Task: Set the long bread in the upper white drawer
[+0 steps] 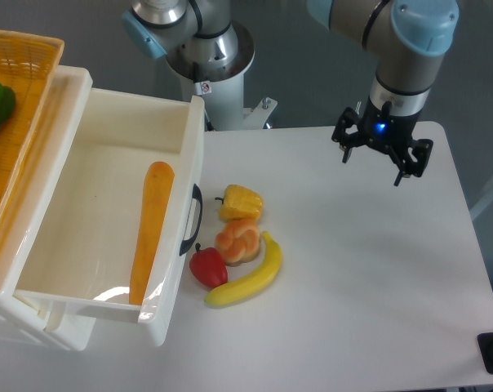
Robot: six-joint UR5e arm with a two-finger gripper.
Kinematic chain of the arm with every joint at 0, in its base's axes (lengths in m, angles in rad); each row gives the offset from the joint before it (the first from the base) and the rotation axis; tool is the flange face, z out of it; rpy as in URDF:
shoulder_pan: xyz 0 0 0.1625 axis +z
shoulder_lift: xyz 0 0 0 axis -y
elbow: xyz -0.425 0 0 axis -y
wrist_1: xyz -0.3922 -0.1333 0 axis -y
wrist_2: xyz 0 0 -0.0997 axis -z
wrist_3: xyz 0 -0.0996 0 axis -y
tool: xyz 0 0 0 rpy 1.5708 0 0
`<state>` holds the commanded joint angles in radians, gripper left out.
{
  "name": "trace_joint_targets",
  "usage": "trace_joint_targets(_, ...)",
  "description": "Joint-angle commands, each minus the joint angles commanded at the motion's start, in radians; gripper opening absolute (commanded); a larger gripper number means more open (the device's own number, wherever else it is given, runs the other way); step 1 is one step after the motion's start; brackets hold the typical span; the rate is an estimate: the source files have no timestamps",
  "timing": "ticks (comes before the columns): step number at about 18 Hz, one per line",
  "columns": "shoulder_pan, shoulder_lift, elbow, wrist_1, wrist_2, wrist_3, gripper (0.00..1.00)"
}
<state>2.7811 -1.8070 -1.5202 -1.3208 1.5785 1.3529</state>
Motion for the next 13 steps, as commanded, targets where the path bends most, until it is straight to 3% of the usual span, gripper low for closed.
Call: trace_joint_targets(13, 0.003, -0.017, 0.000, 0.000, -0.002, 0.005, 1.00)
